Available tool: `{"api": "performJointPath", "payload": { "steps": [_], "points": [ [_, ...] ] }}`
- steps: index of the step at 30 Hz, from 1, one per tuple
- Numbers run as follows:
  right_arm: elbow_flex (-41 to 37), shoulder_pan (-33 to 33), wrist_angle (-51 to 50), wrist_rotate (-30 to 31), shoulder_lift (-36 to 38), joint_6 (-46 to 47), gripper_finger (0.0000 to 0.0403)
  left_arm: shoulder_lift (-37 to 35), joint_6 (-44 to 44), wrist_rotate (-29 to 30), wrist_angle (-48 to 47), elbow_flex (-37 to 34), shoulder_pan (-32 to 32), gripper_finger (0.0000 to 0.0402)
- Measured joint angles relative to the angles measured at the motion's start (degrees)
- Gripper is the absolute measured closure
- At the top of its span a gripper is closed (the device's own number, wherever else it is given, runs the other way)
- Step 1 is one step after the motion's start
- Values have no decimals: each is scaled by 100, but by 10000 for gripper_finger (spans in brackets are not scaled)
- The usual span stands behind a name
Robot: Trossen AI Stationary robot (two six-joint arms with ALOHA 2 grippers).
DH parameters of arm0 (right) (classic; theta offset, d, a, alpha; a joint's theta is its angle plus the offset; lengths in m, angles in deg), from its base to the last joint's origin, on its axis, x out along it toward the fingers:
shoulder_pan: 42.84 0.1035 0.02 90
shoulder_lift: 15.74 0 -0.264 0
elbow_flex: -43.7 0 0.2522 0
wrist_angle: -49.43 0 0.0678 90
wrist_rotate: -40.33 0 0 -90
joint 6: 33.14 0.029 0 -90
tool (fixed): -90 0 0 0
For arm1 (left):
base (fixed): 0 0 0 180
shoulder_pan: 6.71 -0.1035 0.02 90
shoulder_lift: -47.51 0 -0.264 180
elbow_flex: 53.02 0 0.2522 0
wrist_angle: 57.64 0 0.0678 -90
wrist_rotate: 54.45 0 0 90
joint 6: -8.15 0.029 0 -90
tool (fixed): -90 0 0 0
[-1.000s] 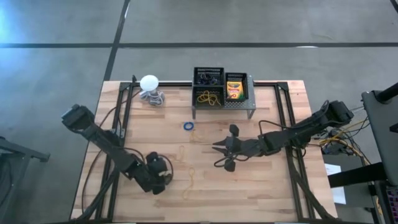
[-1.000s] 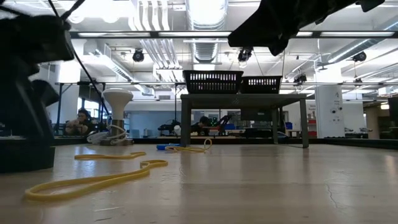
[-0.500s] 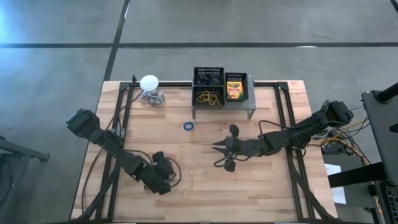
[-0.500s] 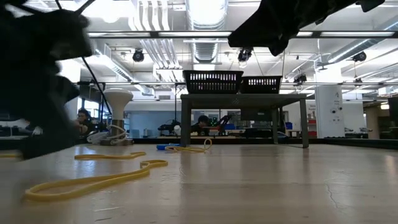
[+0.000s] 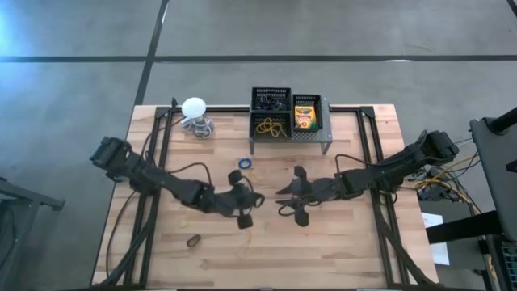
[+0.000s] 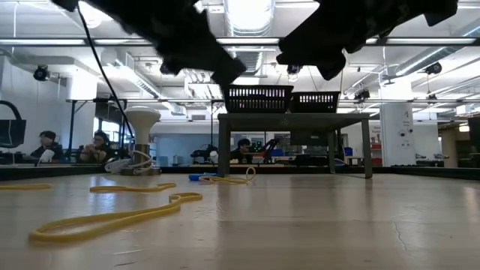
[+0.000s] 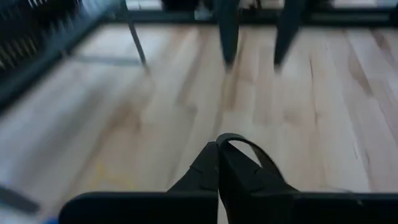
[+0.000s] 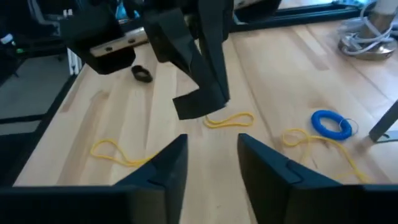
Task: Pick & Place Office Desk Supplies
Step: Put the black rubber band into the bottom left black bin
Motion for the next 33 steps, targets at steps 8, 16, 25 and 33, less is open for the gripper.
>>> {"api": "performJointPath", "payload": {
  "steps": [8, 16, 25, 33],
  "points": [
    [-565, -72, 1401, 131, -2, -46, 208, 0, 856, 258, 1018, 181, -169, 400],
    [-1185, -98, 3264, -154, -2, -197, 208, 0, 1067, 362, 1481, 265, -142, 398],
    [-1058, -133, 3389, -234, -2, -209, 221, 0, 1223, 706, 2082, 260, -142, 397],
    [-876, -315, 3437, -638, -140, -190, 237, 0, 1245, 705, 2418, 255, -140, 397]
  ]
}}
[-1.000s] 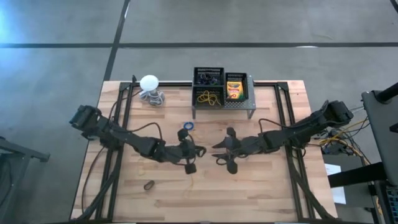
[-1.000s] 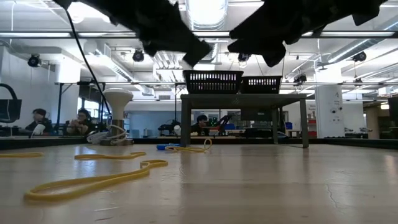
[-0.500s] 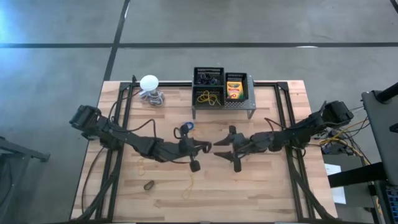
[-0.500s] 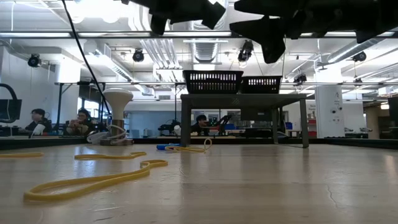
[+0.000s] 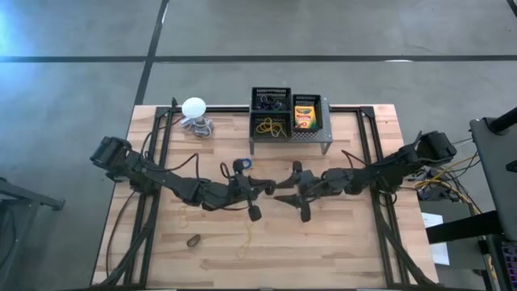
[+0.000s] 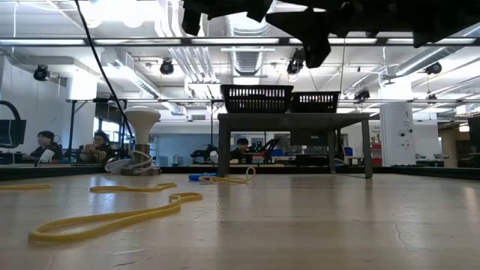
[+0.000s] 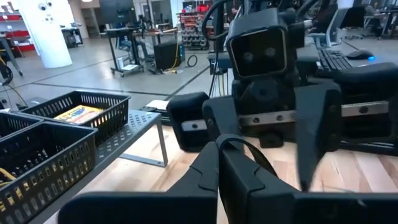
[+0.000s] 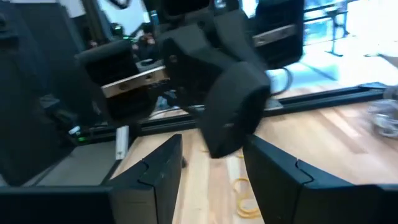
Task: Pick & Place Office Desk Supplies
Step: Put the black rubber band into the bottom left black bin
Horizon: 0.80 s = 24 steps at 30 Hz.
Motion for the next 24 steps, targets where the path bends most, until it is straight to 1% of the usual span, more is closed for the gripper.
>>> {"api": "performJointPath", "payload": {
  "steps": [2, 7, 10, 15, 17, 20, 24],
  "points": [
    [174, -21, 36, -158, -208, -6, 243, 0, 0, 1, 9, 0, 0, 397],
    [567, -17, 84, -178, -658, -282, 268, 0, -1, -1, 2, 0, 0, 397],
    [695, -13, 108, -162, -723, -277, 299, 0, -3, -1, -10, -2, 0, 396],
    [668, -3, -256, -100, -528, -275, 374, 0, -46, -3, -93, -7, 2, 393],
    [668, 39, -525, 72, -387, -269, 388, 0, -46, -1, -163, -5, 2, 388],
    [668, 117, -1236, 436, -154, -167, 393, -2, -20, -76, -310, -7, 2, 365],
    [699, 122, -2401, 521, 140, 290, 394, -22, -20, -333, -474, -6, -2, 303]
  ]
}}
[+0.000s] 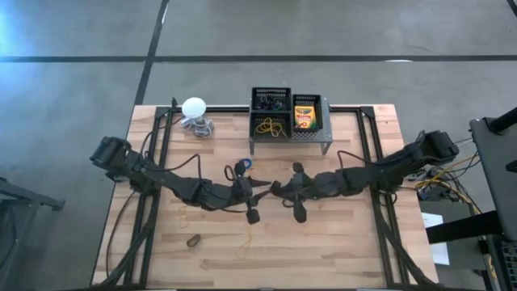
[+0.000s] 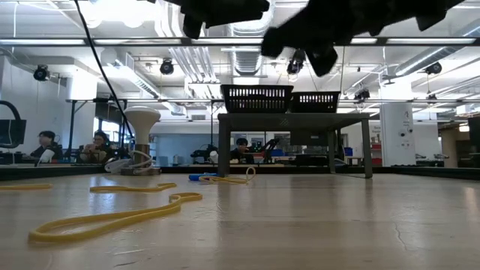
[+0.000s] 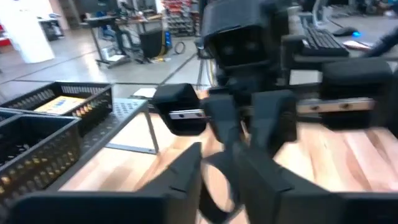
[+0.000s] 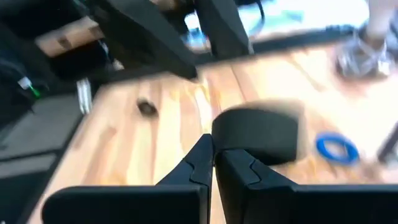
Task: Pick & Place Office Desk Supplies
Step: Put the black rubber band into the bottom left black bin, then put the blue spring keychain into the top left black bin
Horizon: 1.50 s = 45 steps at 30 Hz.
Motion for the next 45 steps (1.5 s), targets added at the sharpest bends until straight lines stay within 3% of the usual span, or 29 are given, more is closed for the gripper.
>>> {"api": "performJointPath", "payload": {
  "steps": [5, 9, 14, 21, 28, 34, 45],
  "points": [
    [392, -35, -1628, 6, 200, 329, 394, -325, -24, -12, -1041, 0, 0, 231],
    [1119, -288, -2581, 108, 251, -62, 394, -755, -596, 26, -2095, 0, 0, 204],
    [2427, -1324, -3935, -227, 18, -769, 394, -1088, -2048, 30, -2934, 2, 110, 206],
    [4219, -3124, -5699, -1872, -1140, -1237, 394, -1082, -2657, 27, -3207, -36, 416, 229],
    [5676, -3896, -7763, -1970, -2304, -1643, 394, -1075, -2973, 30, -3201, -221, 452, 240],
    [6137, -4041, -8562, -1752, -2533, -1626, 380, -1075, -3271, 30, -3157, -348, 457, 241],
    [6127, -4010, -8719, -1676, -1911, -1616, 278, -1075, -3339, 28, -3121, -346, 455, 241]
  ]
}}
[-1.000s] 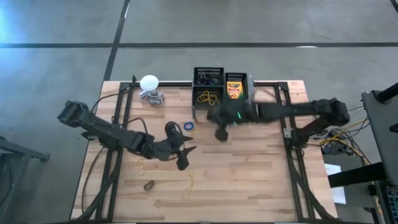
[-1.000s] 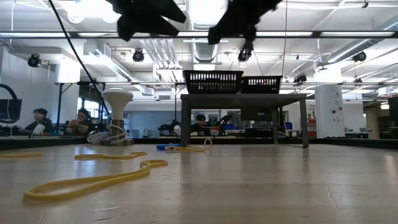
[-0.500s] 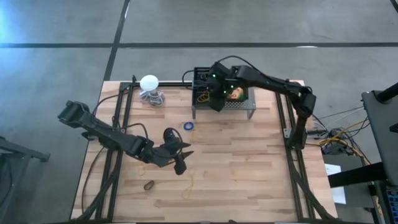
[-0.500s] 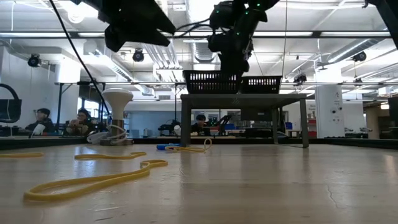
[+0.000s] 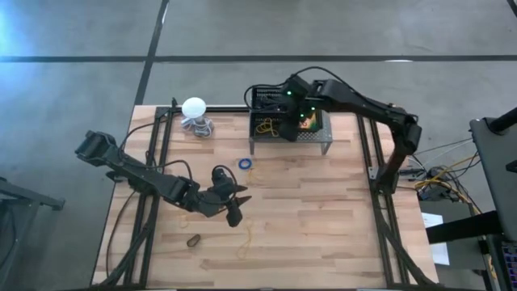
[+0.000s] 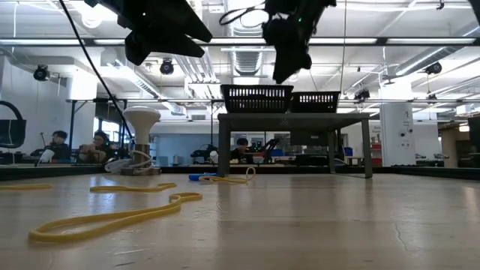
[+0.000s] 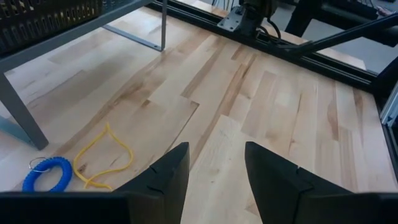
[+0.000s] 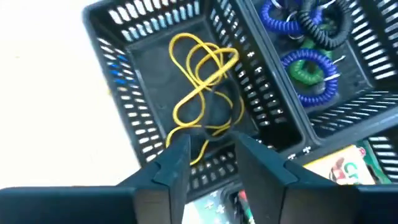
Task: Pick & Place Office Desk Supplies
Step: Put the blue spring keychain into the top left black bin
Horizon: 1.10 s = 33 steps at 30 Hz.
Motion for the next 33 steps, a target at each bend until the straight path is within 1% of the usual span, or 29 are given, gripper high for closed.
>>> {"api": "performJointPath", "payload": {
  "steps": [2, 4, 8, 11, 15, 19, 21, 22, 24, 26, 28, 29, 31, 33],
  "points": [
    [-77, 127, 19, 25, 218, 17, 271, 0, -1, 0, -3, 0, 0, 241],
    [-205, 375, 211, 191, 507, -3, 270, 0, -9, 0, -4, 0, 2, 241],
    [-879, 1197, 970, 683, 1145, -80, 276, 0, -250, 0, -85, 0, 0, 241],
    [-1707, 1958, 1851, 970, 1634, -59, 285, 0, -555, 2, -266, 4, -27, 241],
    [-3041, 2953, 3206, 1261, 2194, 235, 296, 0, -1204, -2, -927, 4, -48, 241],
    [-4391, 3740, 4396, 1589, 2454, 798, 306, 27, -2141, -20, -1867, -5, -195, 241],
    [-4964, 4038, 4859, 1846, 2528, 1170, 310, 54, -2368, -83, -2032, -110, -373, 241],
    [-5231, 4164, 4973, 2030, 2559, 1397, 312, 83, -2380, -164, -2014, -194, -489, 241],
    [-5687, 4418, 5023, 2597, 2640, 2022, 317, 157, -2374, -471, -1815, -377, -793, 241],
    [-6081, 4683, 5026, 3467, 2748, 2735, 322, 289, -2372, -956, -1703, -573, -1206, 241],
    [-6403, 4989, 5055, 4409, 2870, 3351, 327, 390, -2371, -1237, -1554, -729, -1632, 241],
    [-6534, 5117, 5084, 4840, 2907, 3598, 330, 424, -2361, -1253, -1437, -790, -1826, 241],
    [-6732, 5321, 5088, 5471, 2965, 3999, 334, 472, -2240, -1238, -1084, -903, -2148, 241],
    [-6837, 5393, 5134, 5750, 3034, 4198, 336, 535, -2003, -1198, -643, -993, -2397, 241]
  ]
}}
